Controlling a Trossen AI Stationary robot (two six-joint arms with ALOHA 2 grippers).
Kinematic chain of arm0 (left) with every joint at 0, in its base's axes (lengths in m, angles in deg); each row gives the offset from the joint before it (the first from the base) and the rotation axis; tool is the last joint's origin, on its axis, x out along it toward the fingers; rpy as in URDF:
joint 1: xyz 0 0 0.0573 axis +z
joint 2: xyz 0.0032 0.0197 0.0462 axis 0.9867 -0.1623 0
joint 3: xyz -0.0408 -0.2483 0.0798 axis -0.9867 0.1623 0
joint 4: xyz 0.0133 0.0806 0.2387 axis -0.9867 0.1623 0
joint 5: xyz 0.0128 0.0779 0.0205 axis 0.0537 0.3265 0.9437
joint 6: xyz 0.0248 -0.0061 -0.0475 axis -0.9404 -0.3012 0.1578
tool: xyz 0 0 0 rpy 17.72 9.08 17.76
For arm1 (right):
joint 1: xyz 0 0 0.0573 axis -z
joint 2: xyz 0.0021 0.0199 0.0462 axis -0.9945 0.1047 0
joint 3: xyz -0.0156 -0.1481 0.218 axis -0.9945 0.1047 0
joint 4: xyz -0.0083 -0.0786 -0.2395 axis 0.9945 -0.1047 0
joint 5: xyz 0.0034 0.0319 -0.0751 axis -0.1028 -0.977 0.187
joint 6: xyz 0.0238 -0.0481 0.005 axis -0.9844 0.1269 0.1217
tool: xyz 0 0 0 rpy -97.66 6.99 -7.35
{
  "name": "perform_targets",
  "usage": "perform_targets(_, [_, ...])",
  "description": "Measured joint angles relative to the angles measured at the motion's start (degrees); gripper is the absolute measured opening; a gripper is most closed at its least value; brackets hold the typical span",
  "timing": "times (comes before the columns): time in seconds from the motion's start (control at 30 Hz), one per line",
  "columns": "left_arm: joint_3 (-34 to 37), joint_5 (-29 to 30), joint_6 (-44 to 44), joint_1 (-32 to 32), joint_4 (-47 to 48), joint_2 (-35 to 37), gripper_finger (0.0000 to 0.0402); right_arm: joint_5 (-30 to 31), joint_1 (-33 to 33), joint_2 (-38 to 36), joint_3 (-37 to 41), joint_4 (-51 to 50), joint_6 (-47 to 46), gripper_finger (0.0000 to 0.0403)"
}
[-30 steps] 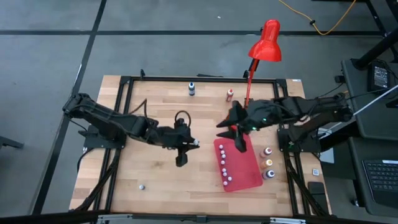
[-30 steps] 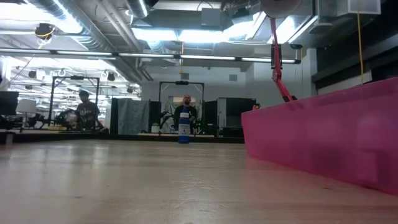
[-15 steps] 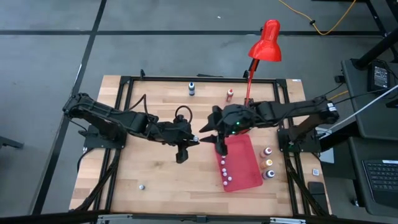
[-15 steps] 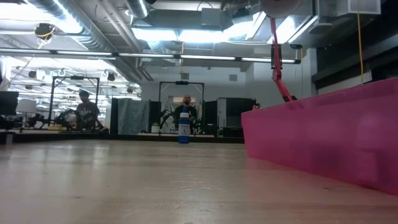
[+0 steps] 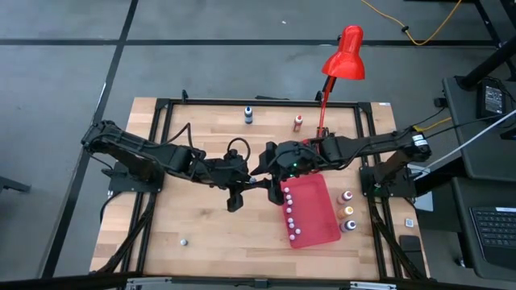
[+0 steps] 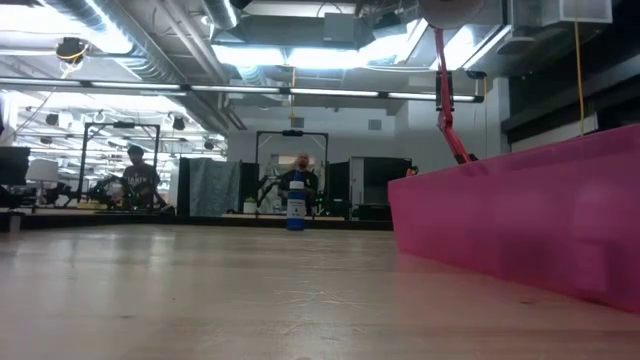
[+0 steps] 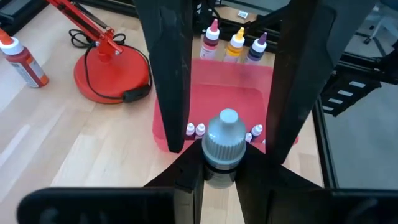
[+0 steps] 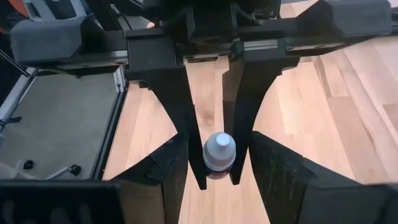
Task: Pick & Place food coloring
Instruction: Put the small orange food coloring bottle into the red bin
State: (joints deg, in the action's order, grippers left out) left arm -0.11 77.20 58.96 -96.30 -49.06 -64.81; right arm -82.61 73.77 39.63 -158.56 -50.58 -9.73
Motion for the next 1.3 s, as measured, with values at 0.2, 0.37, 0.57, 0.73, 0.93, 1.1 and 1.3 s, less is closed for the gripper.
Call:
perform_targets(0.2, [0.0, -0.4, 0.1, 0.0, 0.0, 0.0, 0.0063, 0.0, 0.0, 0.0, 0.0, 0.0, -0.4, 0.017])
perform_targets(0.37, [0.0, -0.3, 0.2, 0.0, 0.8, 0.0, 0.0063, -0.2, 0.0, 0.0, 0.0, -0.4, -0.4, 0.0145])
perform_targets(0.57, [0.0, -0.4, 0.2, 0.0, 0.9, 0.0, 0.0063, -0.3, 0.0, 0.0, 0.0, -0.6, -0.2, 0.0087])
perform_targets(0.73, [0.0, -0.4, 0.2, 0.0, 1.0, 0.0, 0.0063, -0.4, 0.0, 0.0, 0.0, -0.6, -0.1, 0.0054])
perform_targets(0.93, [0.0, -0.4, 0.2, 0.0, 1.0, 0.0, 0.0068, -0.1, 0.0, 0.0, 0.0, -0.6, -0.2, 0.006])
perform_targets(1.1, [0.0, 0.3, 0.7, 0.0, 1.3, 0.0, 0.0106, 0.0, -0.1, -0.1, 0.0, -1.1, -0.3, 0.0051])
perform_targets(1.3, [0.0, -0.2, 2.1, 0.0, 6.9, 0.1, 0.018, 2.9, -1.0, -0.5, 0.0, -7.1, -2.3, 0.0051])
